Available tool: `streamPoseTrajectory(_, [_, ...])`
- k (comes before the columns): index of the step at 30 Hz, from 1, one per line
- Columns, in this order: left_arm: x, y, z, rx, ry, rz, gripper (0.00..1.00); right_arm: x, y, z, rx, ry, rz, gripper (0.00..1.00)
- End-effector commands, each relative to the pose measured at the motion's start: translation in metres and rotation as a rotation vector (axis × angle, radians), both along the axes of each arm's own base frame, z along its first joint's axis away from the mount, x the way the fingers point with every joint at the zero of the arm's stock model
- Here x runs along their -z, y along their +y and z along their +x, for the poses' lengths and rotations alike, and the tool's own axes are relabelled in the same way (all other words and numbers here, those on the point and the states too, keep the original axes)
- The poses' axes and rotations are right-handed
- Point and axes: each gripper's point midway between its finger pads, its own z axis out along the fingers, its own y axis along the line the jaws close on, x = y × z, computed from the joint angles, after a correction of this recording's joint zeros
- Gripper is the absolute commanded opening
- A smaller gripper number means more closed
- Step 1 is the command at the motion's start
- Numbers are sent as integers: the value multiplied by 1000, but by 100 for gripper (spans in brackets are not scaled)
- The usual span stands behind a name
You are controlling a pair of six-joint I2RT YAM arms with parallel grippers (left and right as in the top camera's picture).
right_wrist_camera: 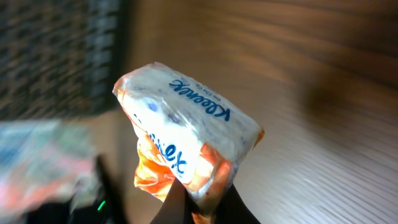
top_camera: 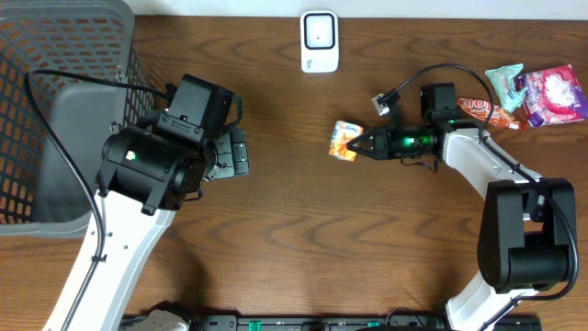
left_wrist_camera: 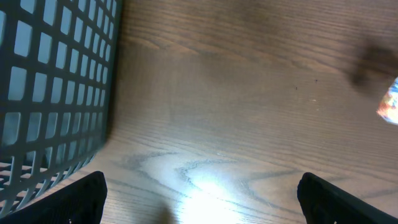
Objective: Scan the item barcode
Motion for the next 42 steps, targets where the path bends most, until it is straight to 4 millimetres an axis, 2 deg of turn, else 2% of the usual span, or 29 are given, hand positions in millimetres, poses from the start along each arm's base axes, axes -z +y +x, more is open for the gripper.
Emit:
streamPoseTrajectory(1, [-3,1,0,-6,-8,-3,98,10,-33,36,297,90,-269,1])
streamPoseTrajectory(5, [-3,1,0,-6,-8,-2,98,-27,-62,72,426,-18,-565,1])
streamPoseTrajectory(9, [-3,1,0,-6,-8,-2,98,-72,-62,99,401,-76,-718,1])
streamPoseTrajectory(12, [-3,1,0,-6,-8,-2,98,-91,-55,124,357,-104,-789,1])
streamPoseTrajectory(15, [-3,1,0,-6,-8,-2,98,-96,-48,151,339,-135,-813,1])
streamPoseTrajectory(18, [-3,1,0,-6,-8,-2,98,-91,-38,179,331,-196,-817,1])
streamPoseTrajectory(24, [-3,1,0,-6,-8,-2,98,-80,-21,227,308,-433,-960,1])
streamPoseTrajectory(27, [-3,1,0,-6,-8,-2,98,-87,-12,236,290,-547,-1094,1])
streamPoseTrajectory(32, [-3,1,0,-6,-8,-2,98,-109,28,240,155,-757,-1233,1])
streamPoseTrajectory(36, [-3,1,0,-6,-8,-2,98,-121,36,241,173,-823,-1333,1])
streamPoseTrajectory(42, [-3,1,0,-6,-8,-2,98,-107,41,237,163,-788,-1303,1])
